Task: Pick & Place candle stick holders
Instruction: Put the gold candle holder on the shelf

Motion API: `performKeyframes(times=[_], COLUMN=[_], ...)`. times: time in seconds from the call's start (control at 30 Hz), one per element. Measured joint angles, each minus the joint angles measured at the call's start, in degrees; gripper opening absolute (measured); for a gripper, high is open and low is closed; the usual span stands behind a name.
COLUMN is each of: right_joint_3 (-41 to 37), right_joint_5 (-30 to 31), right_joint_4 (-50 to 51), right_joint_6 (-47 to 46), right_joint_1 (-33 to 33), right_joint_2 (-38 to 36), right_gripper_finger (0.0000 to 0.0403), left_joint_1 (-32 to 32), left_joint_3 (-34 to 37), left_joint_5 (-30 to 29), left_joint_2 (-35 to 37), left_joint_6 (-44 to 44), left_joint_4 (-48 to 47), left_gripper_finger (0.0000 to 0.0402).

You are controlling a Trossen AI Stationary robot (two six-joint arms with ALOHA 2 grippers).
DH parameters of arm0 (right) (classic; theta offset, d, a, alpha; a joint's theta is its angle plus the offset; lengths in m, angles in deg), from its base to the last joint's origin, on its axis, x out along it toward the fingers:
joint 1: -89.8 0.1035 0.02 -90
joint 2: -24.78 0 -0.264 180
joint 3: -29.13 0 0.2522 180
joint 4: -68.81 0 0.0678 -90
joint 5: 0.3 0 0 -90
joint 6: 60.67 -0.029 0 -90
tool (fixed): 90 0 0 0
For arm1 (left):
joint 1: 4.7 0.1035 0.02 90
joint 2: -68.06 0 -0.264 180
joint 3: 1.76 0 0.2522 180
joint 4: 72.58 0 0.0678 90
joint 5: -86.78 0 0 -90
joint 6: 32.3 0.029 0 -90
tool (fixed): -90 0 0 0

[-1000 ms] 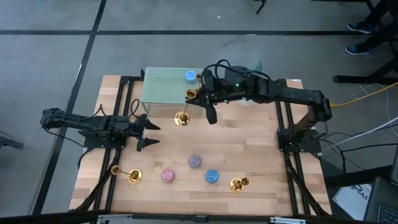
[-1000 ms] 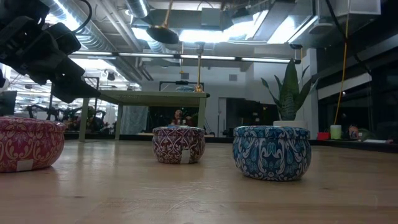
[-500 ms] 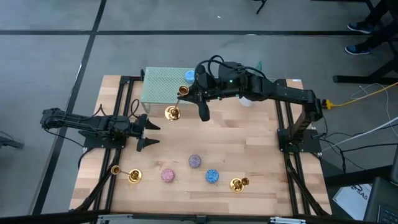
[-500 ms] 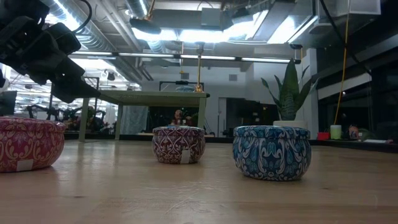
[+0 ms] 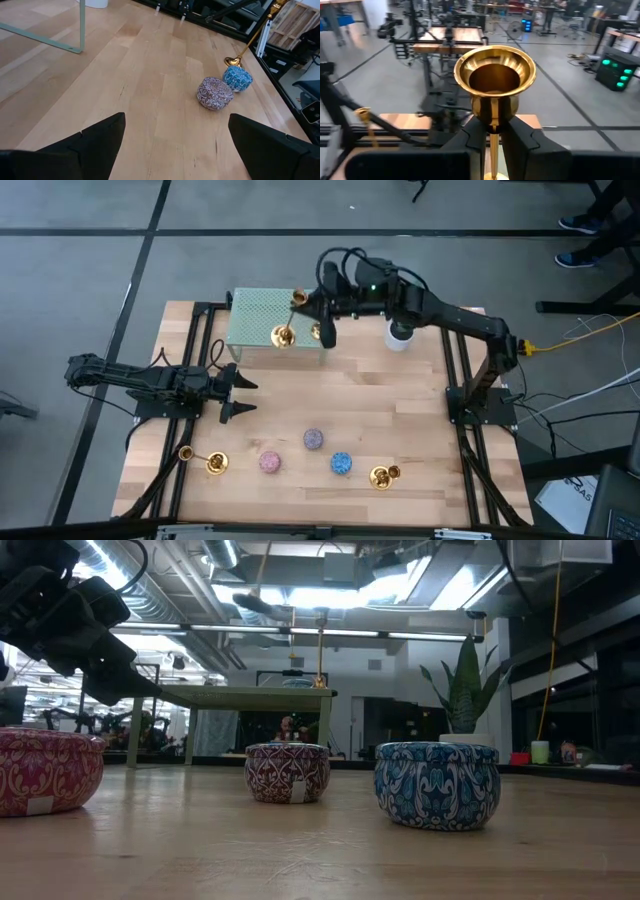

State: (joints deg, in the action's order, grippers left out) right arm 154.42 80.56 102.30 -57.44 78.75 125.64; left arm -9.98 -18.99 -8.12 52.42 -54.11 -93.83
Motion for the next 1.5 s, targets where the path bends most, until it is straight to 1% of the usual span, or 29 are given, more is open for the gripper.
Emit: performKeyframes(times=[0.27,0.4,0.53,0.77,1.1,1.5], right_joint_3=[0.0,-0.1,-0.1,-0.1,-0.1,-0.3], right_joint_5=[0.1,-0.2,-0.4,-2.9,-3.1,-4.2], right_joint_4=[1.5,2.5,0.8,0.0,-0.9,-0.9], right_joint_6=[-0.4,0.1,1.7,0.0,-0.2,0.1], right_joint_1=[-5.3,-6.6,-7.4,-9.8,-11.7,-12.0], right_joint_2=[0.8,3.4,6.1,8.9,9.4,10.5], right_gripper_finger=[0.0042,0.0042,0.0042,0.0042,0.0042,0.0042], left_joint_1=[0.0,0.0,0.0,0.0,0.0,0.0], left_joint_3=[0.0,0.0,0.0,0.0,0.0,0.0], left_joint_5=[0.0,0.0,0.0,0.0,0.0,0.0], left_joint_2=[0.0,0.0,0.0,0.0,0.0,0.0], left_joint_6=[0.0,0.0,0.0,0.0,0.0,0.0], left_joint_4=[0.0,0.0,0.0,0.0,0.0,0.0], left_gripper_finger=[0.0354,0.0352,0.0354,0.0353,0.0353,0.0354])
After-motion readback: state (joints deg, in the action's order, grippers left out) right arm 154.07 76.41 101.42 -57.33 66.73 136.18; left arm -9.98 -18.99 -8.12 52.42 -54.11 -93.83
